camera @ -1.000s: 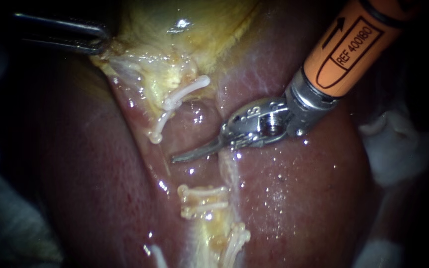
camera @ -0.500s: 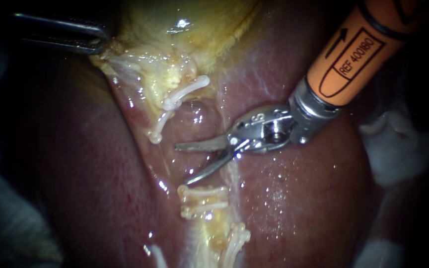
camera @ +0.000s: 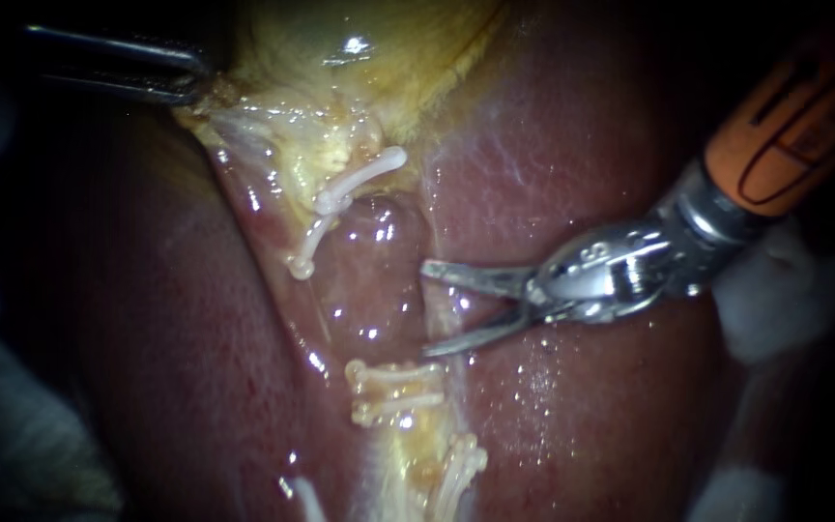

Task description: Go back from the cut right tube

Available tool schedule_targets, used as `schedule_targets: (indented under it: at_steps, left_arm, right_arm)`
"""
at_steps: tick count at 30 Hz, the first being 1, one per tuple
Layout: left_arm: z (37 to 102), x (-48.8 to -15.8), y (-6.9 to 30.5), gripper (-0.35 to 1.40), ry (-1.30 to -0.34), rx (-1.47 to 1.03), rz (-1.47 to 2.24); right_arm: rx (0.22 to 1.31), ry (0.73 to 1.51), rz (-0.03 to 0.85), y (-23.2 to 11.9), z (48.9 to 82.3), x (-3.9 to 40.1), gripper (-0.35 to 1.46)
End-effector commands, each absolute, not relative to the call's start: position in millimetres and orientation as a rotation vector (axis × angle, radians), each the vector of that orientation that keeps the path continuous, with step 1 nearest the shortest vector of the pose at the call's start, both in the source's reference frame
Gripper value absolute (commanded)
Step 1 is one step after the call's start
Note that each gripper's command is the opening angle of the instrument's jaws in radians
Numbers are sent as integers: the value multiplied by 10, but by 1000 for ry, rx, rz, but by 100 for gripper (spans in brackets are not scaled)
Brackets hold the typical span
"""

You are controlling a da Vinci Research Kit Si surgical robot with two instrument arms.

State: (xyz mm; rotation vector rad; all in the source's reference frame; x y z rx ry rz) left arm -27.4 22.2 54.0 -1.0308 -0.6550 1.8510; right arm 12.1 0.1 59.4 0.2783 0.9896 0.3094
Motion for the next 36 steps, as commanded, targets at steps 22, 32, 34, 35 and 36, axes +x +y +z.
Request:
schedule_targets:
  at_steps: [22,32,34,35,36]
  left_arm:
    - [590,-302,206,-35,-644,-1007,1887]
    - [600,-307,208,-35,-648,-1000,1896]
    - [598,-305,208,-35,-650,-1000,1896]
    - [596,-303,209,-35,-653,-1000,1896]
    - [592,-300,211,-35,-656,-999,1895]
  right_arm:
    - [336,844,203,-1,583,75,143]
    - [336,845,201,-1,583,73,145]
    - [336,845,202,-1,583,74,143]
    - [341,846,201,-1,584,76,141]
    - [353,850,196,-1,585,78,138]
